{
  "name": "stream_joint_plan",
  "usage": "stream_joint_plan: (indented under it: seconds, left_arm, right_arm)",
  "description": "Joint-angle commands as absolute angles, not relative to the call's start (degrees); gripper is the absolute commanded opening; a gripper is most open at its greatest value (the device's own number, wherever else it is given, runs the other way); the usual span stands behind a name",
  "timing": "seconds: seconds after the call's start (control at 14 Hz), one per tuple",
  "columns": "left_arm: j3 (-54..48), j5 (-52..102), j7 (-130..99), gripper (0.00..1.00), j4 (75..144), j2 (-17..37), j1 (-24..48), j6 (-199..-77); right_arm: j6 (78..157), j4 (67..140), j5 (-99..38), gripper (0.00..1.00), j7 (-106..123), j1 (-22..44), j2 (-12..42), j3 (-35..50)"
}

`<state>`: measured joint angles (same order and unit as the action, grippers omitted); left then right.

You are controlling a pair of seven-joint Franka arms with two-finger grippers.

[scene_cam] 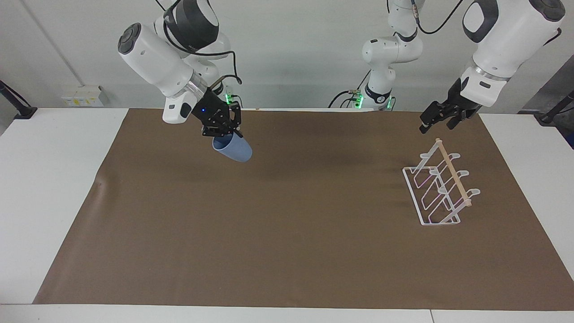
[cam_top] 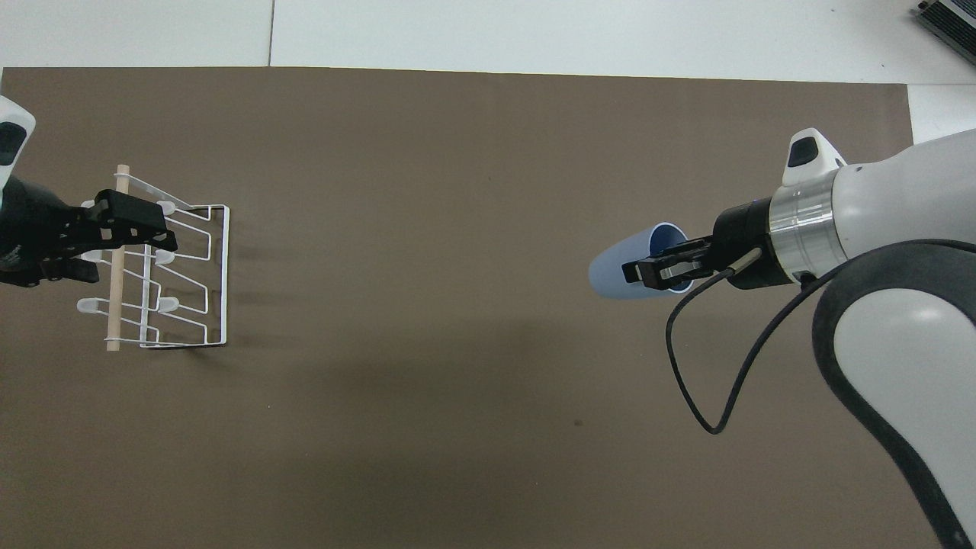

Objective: Hang cup on cup holder
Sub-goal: 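Carry the cup toward the center while the left gripper reaches toward it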

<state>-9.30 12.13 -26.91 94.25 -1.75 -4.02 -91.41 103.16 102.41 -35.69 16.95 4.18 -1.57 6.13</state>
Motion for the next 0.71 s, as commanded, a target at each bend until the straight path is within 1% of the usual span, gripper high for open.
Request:
stream_joint_plan:
  seconds: [0.0, 0.14, 0.28, 0.43, 0.64]
  left_arm:
    - [-9.75, 20.44, -44.83, 1.0, 95.19, -2.99, -3.78, -91.14]
    - [-10.02, 28.7, -60.65, 1.0, 95.27, -2.99, -3.78, -92.02]
    - [-12.72, 31.9, -74.21, 1.0, 95.45, -2.99, -3.69, -95.43]
    - [-14.85, 35.57, -84.77, 1.0, 95.97, -2.9, -3.69, -101.4]
    - [-17.66, 39.63, -94.17, 1.0, 95.89, -2.81, -3.69, -103.35]
  right_arm:
    - [100.99, 100.81, -43.91, 0.0, 12.84, 3.25, -3.07, 6.68]
    - [101.34, 100.9, -47.1, 0.0, 10.3, 3.25, -3.34, 6.77]
    - [103.17, 100.99, -49.3, 0.0, 3.29, 3.78, -3.43, 7.99]
    - [108.34, 101.51, -50.53, 0.0, -2.17, 6.75, -3.43, 8.44]
    - [114.59, 102.04, -56.49, 0.0, -5.71, 8.79, -3.34, 8.61]
